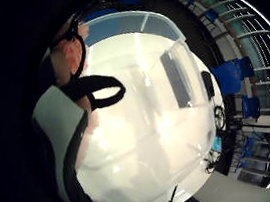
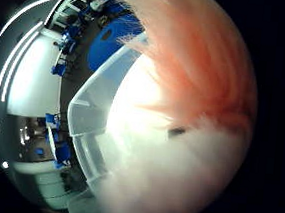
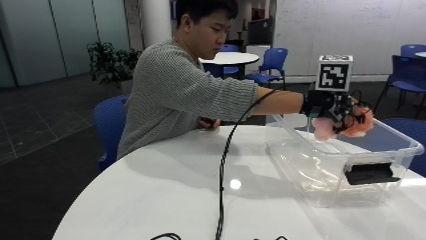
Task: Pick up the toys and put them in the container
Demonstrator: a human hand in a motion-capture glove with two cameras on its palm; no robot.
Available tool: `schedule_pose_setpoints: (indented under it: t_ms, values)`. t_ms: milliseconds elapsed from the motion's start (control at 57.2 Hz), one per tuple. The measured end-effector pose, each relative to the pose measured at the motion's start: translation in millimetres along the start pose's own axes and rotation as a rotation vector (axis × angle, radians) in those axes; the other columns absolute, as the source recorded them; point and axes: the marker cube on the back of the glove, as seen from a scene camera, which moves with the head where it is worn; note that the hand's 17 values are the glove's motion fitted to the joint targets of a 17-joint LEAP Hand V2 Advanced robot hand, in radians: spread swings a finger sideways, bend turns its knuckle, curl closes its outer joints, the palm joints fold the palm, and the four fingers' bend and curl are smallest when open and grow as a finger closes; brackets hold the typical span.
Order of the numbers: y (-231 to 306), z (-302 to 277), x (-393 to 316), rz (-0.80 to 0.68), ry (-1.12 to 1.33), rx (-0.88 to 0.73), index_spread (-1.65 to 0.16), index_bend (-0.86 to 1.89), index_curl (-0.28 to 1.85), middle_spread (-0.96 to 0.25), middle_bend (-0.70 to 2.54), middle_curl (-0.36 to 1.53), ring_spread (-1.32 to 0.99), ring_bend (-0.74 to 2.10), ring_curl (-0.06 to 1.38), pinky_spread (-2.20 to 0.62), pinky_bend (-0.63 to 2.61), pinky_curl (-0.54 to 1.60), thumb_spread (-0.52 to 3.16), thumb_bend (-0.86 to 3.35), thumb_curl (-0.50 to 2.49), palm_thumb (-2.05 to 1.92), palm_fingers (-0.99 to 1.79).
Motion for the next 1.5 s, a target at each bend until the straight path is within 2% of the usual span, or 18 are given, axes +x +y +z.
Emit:
schedule_pose_setpoints:
  t_ms: [87, 175, 227, 332, 490, 699, 769, 839, 962, 1119, 1224, 1347, 1504]
  values:
    - [1.8, 10.2, -0.3, 0.004, -0.047, -0.061, -0.34, 0.09, 0.03, -0.29, 0.51, 0.66, -0.42, 1.49, 0.59, -0.37, 1.37, 0.41, 0.66, 0.16, 1.29, 0.61, 0.4]
    - [6.8, 19.8, 4.6, 0.022, -0.066, -0.183, -0.34, 0.11, 0.05, -0.25, 0.41, 0.63, -0.4, 1.39, 0.58, -0.34, 1.44, 0.43, 0.75, 0.15, 1.3, 0.56, 0.25]
    - [9.8, 23.4, 7.4, 0.011, -0.06, -0.223, -0.33, 0.11, 0.07, -0.21, 0.26, 0.58, -0.34, 1.29, 0.55, -0.27, 1.49, 0.44, 0.88, 0.04, 1.26, 0.32, -0.02]
    - [15.7, 26.2, 9.4, -0.018, -0.04, -0.23, -0.33, 0.14, 0.11, -0.16, 0.18, 0.52, -0.23, 1.0, 0.45, -0.13, 1.52, 0.43, 1.08, -0.03, 1.11, 0.14, -0.2]
    - [24.2, 16.8, 4.1, -0.034, -0.073, -0.207, -0.32, 0.13, 0.15, -0.13, 0.15, 0.47, -0.11, 0.75, 0.35, -0.03, 1.43, 0.39, 1.24, -0.04, 0.86, -0.02, -0.21]
    - [67.3, -23.0, 19.9, -0.069, -0.151, -0.115, -0.32, 0.11, 0.16, -0.11, 0.15, 0.41, -0.05, 0.64, 0.31, 0.03, 1.34, 0.34, 1.34, -0.03, 0.65, -0.03, -0.19]
    - [100.5, -38.2, 50.5, -0.142, -0.078, -0.06, -0.32, 0.12, 0.17, -0.11, 0.16, 0.4, -0.04, 0.6, 0.29, 0.03, 1.29, 0.33, 1.35, -0.04, 0.58, -0.05, -0.2]
    - [143.4, -54.2, 54.1, -0.199, -0.244, -0.026, -0.32, 0.13, 0.18, -0.11, 0.15, 0.38, -0.04, 0.56, 0.28, 0.04, 1.24, 0.31, 1.35, -0.06, 0.52, -0.09, -0.19]
    - [257.3, -59.6, 97.0, -0.312, -0.2, 0.064, -0.33, 0.18, 0.22, -0.12, 0.18, 0.38, -0.02, 0.43, 0.25, 0.05, 1.11, 0.28, 1.31, -0.08, 0.41, -0.12, -0.16]
    - [340.7, -33.6, 136.3, -0.178, -0.043, 0.11, -0.35, 0.17, 0.26, -0.12, 0.17, 0.36, -0.02, 0.34, 0.23, 0.06, 1.02, 0.26, 1.28, -0.08, 0.31, -0.12, -0.1]
    - [385.2, -22.7, 152.9, -0.109, -0.074, 0.119, -0.35, 0.16, 0.27, -0.12, 0.17, 0.35, -0.01, 0.31, 0.23, 0.06, 0.98, 0.26, 1.27, -0.08, 0.26, -0.11, -0.09]
    - [436.9, -12.3, 148.1, -0.116, -0.096, 0.137, -0.35, 0.16, 0.28, -0.12, 0.16, 0.34, -0.01, 0.3, 0.24, 0.06, 0.96, 0.26, 1.26, -0.07, 0.22, -0.1, -0.09]
    - [538.7, 5.6, 116.6, -0.161, -0.001, 0.172, -0.35, 0.16, 0.28, -0.12, 0.17, 0.33, -0.01, 0.27, 0.24, 0.06, 0.92, 0.26, 1.28, -0.06, 0.19, -0.09, -0.09]
